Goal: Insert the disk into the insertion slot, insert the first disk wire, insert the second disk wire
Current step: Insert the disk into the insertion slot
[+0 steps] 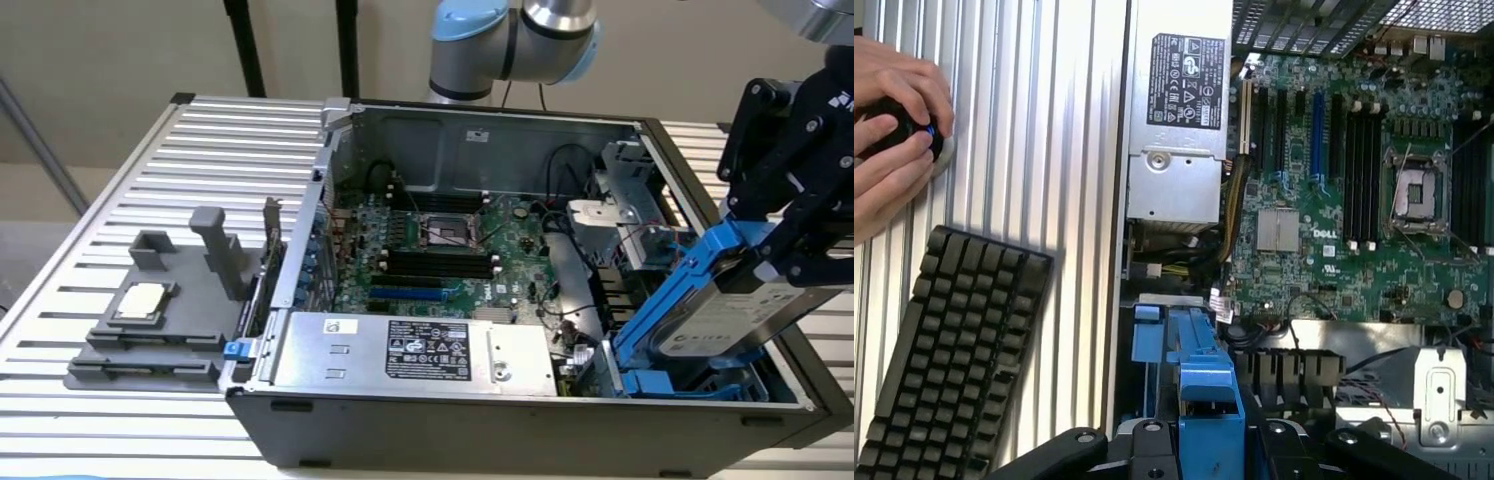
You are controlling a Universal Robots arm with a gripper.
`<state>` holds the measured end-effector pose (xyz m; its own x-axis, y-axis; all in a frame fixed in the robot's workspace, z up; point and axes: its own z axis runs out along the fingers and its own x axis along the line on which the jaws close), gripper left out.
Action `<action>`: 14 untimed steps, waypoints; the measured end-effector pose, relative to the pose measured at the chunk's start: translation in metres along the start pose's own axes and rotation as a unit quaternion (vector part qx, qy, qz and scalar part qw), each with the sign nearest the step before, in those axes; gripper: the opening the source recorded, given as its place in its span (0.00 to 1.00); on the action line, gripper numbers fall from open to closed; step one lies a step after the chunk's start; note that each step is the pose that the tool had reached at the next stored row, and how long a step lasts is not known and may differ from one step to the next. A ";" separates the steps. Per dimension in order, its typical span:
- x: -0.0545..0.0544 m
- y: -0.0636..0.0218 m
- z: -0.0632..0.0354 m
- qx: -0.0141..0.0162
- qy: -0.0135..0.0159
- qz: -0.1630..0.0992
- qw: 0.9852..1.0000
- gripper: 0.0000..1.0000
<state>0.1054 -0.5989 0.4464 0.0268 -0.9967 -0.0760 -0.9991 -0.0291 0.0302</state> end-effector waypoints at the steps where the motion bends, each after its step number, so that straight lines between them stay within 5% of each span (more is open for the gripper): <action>1: 0.000 0.0000 0.0005 0.000 0.000 -0.001 1.000 0.33; 14: 0.002 -0.0001 0.0061 -0.001 -0.011 -0.013 1.000 0.33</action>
<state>0.1054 -0.6001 0.4402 0.0523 -0.9938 -0.0984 -0.9980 -0.0555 0.0293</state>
